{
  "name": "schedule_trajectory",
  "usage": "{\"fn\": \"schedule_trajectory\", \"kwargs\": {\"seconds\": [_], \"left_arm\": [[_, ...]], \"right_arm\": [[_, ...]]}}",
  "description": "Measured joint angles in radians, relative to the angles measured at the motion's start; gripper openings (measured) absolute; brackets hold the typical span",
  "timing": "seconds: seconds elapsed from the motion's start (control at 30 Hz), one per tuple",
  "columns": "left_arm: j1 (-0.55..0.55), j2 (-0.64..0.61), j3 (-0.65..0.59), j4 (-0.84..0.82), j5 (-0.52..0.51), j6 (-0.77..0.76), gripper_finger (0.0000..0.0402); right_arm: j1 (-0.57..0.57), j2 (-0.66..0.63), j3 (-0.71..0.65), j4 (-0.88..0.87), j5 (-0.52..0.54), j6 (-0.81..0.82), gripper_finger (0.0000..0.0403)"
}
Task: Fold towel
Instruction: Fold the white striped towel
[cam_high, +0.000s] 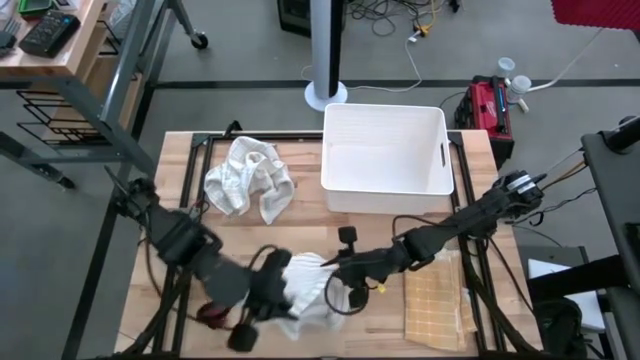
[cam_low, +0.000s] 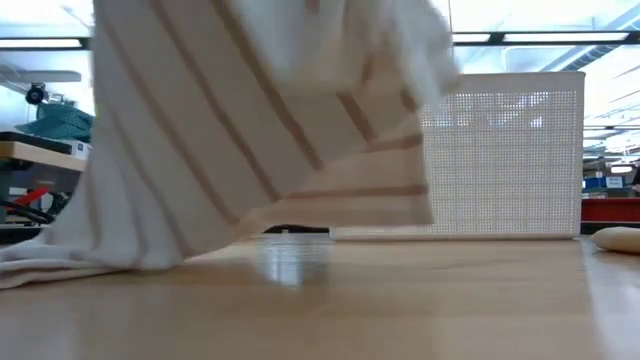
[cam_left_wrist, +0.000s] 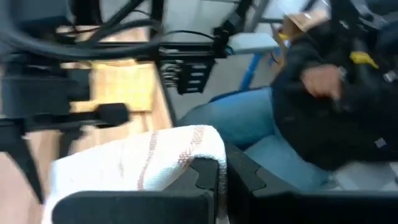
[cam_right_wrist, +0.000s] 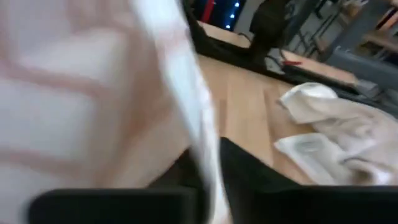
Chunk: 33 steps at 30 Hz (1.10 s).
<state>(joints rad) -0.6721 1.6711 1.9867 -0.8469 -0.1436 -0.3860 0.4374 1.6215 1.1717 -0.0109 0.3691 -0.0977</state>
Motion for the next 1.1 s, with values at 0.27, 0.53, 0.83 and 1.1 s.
{"fn": "schedule_trajectory", "kwargs": {"seconds": [0.27, 0.53, 0.83, 1.1], "left_arm": [[-0.073, -0.003, 0.016, -0.059, -0.137, -0.066, 0.0], [-0.065, -0.005, 0.058, -0.345, -0.432, -0.265, 0.0], [-0.063, -0.007, 0.221, -0.397, -0.644, -0.128, 0.0], [-0.063, -0.007, 0.331, -0.561, -0.65, -0.163, 0.0]], "right_arm": [[0.055, -0.136, 0.027, -0.189, 0.268, -0.089, 0.0002], [0.155, -0.323, 0.117, -0.468, 0.444, -0.126, 0.0001], [0.227, -0.399, 0.293, -0.595, 0.549, -0.223, 0.0], [0.241, -0.349, 0.521, -0.809, 0.545, -0.215, 0.0]]}}
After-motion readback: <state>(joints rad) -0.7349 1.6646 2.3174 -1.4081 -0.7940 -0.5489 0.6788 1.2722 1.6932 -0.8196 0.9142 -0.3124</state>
